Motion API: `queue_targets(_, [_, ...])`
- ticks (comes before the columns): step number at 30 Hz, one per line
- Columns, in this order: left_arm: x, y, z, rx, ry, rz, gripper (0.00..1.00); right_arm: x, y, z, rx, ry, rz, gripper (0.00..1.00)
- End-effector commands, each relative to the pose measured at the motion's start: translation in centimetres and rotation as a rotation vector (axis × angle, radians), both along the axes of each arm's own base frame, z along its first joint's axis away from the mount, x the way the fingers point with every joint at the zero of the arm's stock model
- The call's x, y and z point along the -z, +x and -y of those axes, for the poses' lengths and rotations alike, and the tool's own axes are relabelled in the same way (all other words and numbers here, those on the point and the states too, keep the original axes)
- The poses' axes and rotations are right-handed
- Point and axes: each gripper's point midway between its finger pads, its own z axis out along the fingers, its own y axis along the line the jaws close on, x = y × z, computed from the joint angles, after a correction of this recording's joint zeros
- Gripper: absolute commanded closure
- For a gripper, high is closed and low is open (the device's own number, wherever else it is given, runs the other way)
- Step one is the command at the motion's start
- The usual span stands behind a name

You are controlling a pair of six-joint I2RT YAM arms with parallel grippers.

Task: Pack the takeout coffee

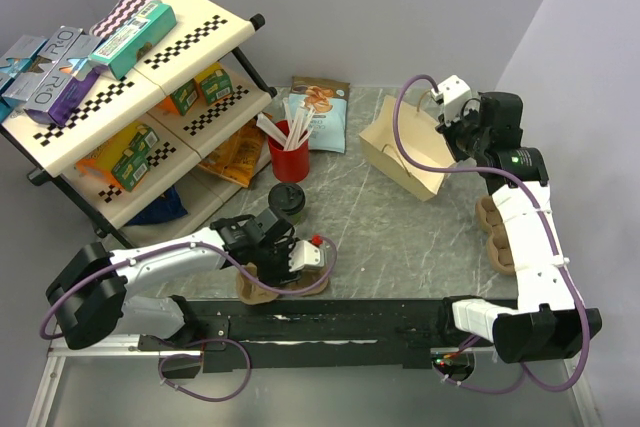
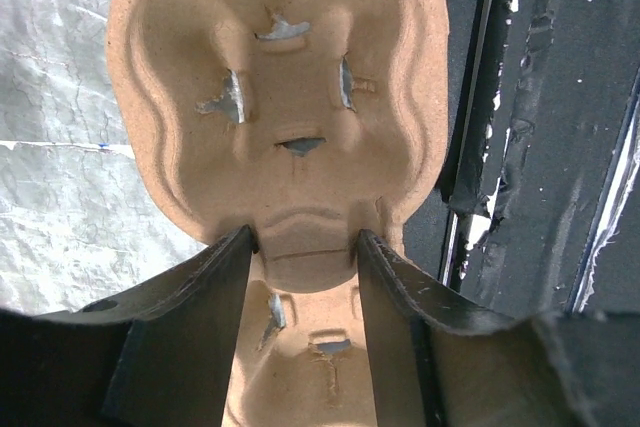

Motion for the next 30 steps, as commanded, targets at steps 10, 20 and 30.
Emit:
queue_targets(10, [-0.7,-1.5,-0.2,0.048,0.013,-0.039,0.89,-3.7,-0.3,-0.3,-0.017,-0.002,0.113,1.00])
queue_targets(20, [-14.6,1.3,3.4,0.226,-0.345,0.107,0.99,-1.8,-2.7,-2.3,-0.235,-0.093,0.119,1.00])
queue_targets(30, [-31.5,5.0,7.4,0.212,-0.732,0.460,0.99,1.2,-5.5,-4.2,-0.310,-0.031,-0.002,1.00])
